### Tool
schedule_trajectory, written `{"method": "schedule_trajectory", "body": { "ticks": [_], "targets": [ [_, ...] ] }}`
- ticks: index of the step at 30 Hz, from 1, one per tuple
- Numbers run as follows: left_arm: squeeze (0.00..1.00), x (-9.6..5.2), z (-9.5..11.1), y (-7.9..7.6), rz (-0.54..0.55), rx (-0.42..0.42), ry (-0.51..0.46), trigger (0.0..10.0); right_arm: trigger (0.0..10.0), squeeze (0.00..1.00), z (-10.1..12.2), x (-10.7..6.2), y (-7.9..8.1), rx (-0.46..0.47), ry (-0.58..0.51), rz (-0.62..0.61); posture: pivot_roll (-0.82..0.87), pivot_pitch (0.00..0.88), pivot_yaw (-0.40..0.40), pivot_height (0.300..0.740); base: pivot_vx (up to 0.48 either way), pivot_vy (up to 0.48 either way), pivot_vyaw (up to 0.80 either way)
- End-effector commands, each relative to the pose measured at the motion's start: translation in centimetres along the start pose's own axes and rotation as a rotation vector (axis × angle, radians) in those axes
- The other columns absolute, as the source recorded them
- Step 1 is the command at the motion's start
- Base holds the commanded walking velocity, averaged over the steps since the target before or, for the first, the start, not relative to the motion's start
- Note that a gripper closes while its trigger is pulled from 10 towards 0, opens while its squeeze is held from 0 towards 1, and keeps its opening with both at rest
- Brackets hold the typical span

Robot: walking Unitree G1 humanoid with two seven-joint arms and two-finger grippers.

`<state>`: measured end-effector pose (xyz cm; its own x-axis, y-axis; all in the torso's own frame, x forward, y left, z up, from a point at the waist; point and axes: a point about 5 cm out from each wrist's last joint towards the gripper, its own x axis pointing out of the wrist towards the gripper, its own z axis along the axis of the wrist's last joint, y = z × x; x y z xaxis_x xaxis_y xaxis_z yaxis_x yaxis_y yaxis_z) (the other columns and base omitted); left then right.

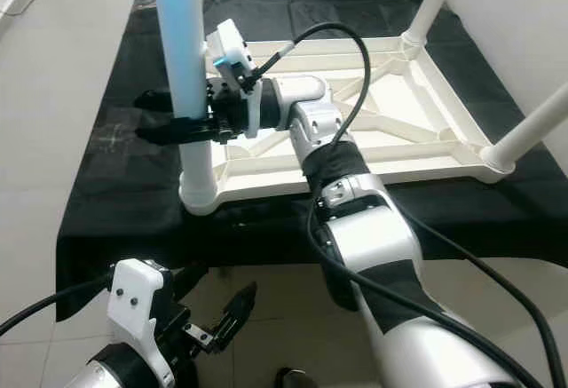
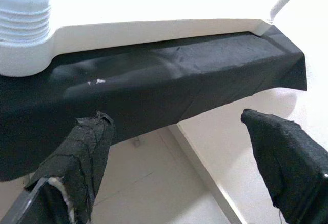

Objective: Building children table

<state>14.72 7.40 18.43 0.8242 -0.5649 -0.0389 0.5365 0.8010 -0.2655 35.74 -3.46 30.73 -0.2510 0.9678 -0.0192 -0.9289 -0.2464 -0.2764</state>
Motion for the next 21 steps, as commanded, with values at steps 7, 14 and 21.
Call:
{"method": "schedule_trajectory", "body": {
  "ticks": [7,14,21],
  "targets": [
    [0.00,-0.2,-0.2,0.0,0.013,-0.002,0.017,10.0,10.0,0.00,-5.5,2.3,1.7,0.258,0.100,0.104,0.14,0.302,-0.100,0.740,0.000,0.000,0.00],
    [0.00,-0.2,-0.1,-0.1,0.021,-0.004,0.010,10.0,10.0,0.00,-6.4,5.2,1.5,0.266,0.309,0.070,0.13,0.305,-0.110,0.740,0.000,0.000,0.00],
    [0.00,-0.1,-0.1,-0.1,0.022,-0.004,0.007,10.0,10.0,0.00,-7.3,5.0,1.6,0.261,0.428,0.043,0.13,0.304,-0.111,0.740,0.000,0.000,0.00]
  ]
}}
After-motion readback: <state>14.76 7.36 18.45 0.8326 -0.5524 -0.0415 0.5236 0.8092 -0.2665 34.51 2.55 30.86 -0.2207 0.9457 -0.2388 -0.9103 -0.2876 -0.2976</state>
